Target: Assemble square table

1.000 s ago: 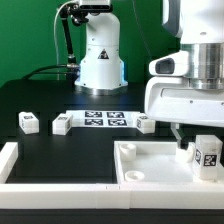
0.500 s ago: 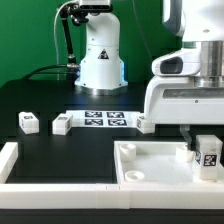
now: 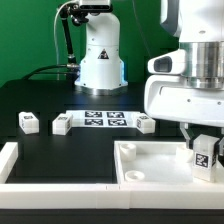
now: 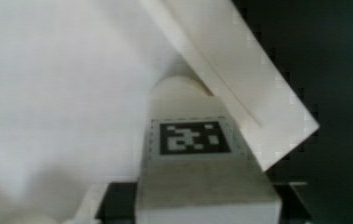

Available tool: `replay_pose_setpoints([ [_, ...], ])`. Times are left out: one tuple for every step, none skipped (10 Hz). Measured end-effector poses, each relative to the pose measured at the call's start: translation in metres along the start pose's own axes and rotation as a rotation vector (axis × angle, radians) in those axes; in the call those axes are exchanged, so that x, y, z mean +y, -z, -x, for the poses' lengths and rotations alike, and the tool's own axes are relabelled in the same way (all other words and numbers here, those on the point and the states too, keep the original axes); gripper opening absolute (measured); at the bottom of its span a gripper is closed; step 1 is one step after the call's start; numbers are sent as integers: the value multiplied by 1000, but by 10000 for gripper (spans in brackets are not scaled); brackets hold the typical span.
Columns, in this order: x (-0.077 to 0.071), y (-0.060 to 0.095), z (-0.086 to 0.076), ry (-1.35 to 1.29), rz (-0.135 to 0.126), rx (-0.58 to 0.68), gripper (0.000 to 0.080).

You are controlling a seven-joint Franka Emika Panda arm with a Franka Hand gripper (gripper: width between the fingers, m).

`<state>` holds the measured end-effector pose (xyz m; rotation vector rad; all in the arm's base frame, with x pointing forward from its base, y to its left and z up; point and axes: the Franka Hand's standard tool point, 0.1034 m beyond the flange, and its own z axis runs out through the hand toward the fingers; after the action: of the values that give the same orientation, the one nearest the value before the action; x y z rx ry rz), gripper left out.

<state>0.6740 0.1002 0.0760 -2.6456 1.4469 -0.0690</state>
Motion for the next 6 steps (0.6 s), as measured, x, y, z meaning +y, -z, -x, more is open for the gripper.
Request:
replay_pose_setpoints([
  [-1,0,2,-213,-12,-24,293],
  [-1,0,1,-400,-31,-57,293],
  [1,4,-5,-494,-53,-98,294],
  [3,5,-6,-580,-52,-108,294],
  [3,3,-5,-593,-48,-108,294],
  [4,3,-5,-573,-48,-106,304],
])
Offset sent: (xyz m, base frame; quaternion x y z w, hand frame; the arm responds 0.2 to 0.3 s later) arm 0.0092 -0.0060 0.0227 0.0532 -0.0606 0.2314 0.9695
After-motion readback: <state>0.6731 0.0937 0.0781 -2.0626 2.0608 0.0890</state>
